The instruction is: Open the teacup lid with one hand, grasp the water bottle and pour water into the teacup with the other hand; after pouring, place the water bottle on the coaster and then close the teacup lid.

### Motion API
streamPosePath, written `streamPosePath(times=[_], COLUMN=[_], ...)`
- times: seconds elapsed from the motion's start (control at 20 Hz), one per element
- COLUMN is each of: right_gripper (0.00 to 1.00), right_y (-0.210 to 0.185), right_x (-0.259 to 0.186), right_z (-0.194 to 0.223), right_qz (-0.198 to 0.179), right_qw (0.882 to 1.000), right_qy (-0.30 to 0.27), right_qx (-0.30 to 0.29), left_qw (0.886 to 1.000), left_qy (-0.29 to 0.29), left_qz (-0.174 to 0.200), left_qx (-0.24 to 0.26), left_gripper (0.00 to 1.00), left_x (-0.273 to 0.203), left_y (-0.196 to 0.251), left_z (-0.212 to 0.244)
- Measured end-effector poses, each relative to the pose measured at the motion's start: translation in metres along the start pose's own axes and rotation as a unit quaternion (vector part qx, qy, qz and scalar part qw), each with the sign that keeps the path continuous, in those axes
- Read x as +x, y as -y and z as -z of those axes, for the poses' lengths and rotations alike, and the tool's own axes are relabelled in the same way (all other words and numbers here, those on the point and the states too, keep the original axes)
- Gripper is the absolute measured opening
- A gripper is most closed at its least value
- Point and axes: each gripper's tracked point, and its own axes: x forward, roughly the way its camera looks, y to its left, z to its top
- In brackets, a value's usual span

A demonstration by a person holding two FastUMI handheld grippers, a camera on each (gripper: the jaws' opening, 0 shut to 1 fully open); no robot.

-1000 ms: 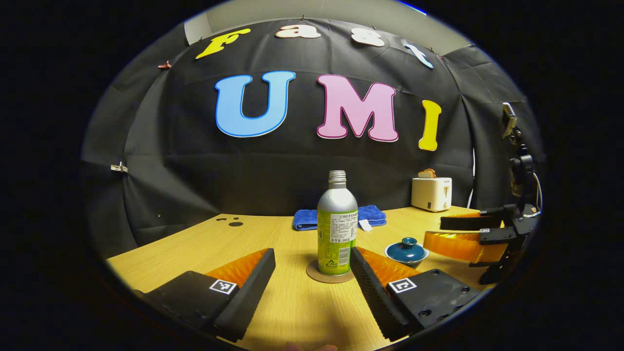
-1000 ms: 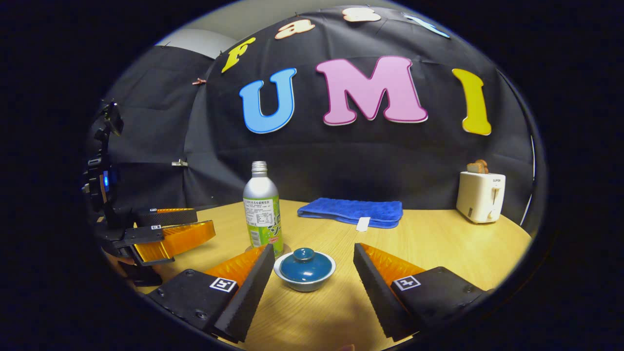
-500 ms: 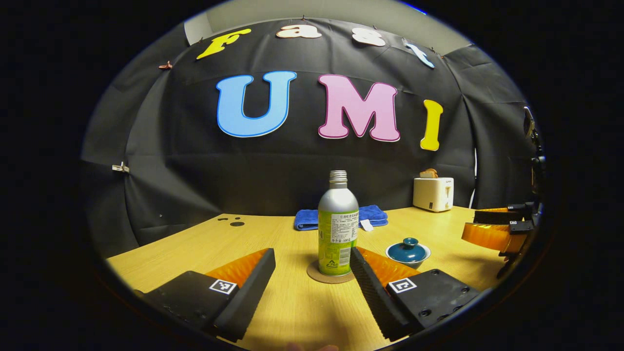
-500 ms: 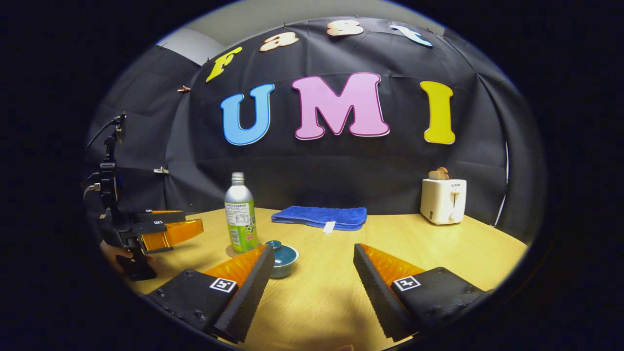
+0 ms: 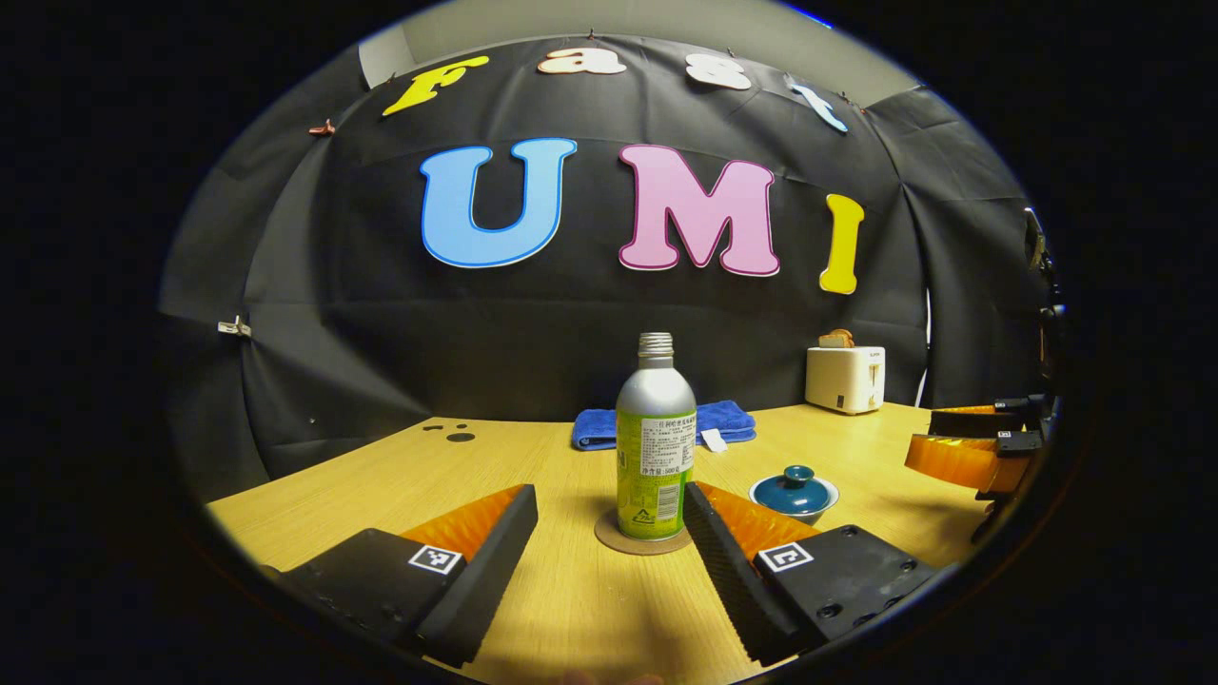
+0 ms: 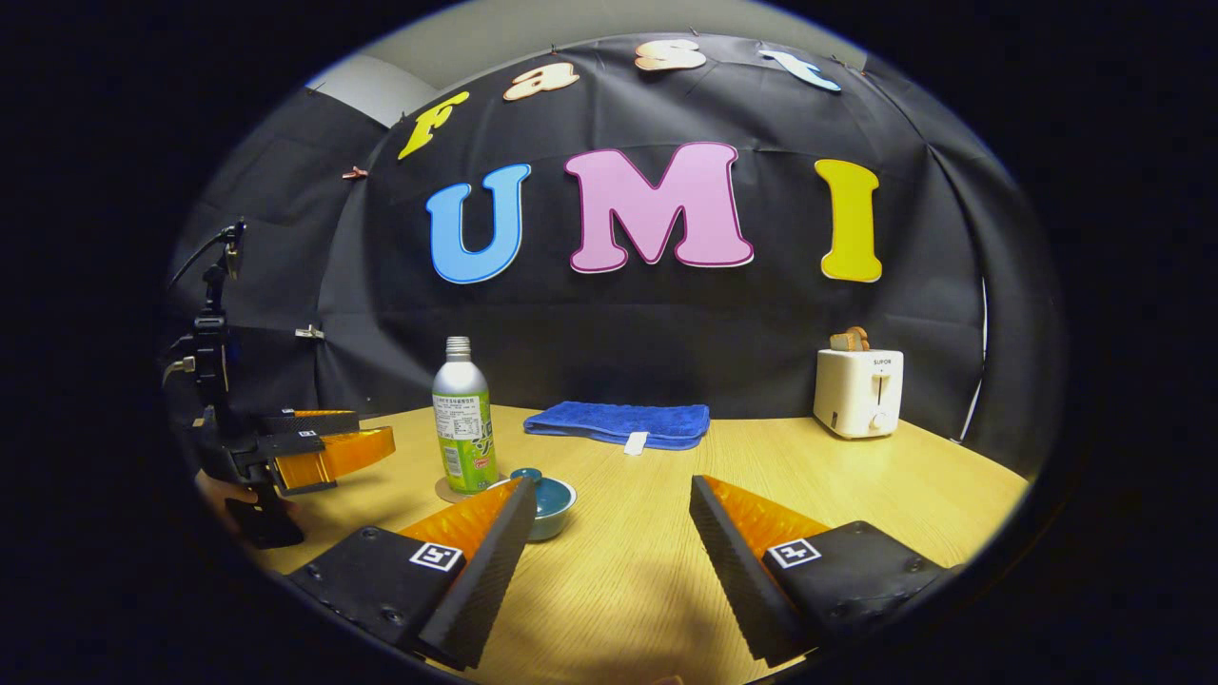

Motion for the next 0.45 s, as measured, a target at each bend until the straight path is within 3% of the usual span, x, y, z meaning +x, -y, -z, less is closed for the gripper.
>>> streamPosePath(times=[0.45], right_gripper=[1.00], right_y=[0.0001], right_x=[0.0002], right_z=[0.0002], right_qz=[0.002], right_qw=[1.000], right_qy=[0.000], right_qx=[0.000], left_qw=[1.000], left_qy=[0.000], left_qz=[0.001], left_qx=[0.000], left_gripper=[0.97], left_x=[0.0013], left_y=[-0.0087], left_z=[0.0074])
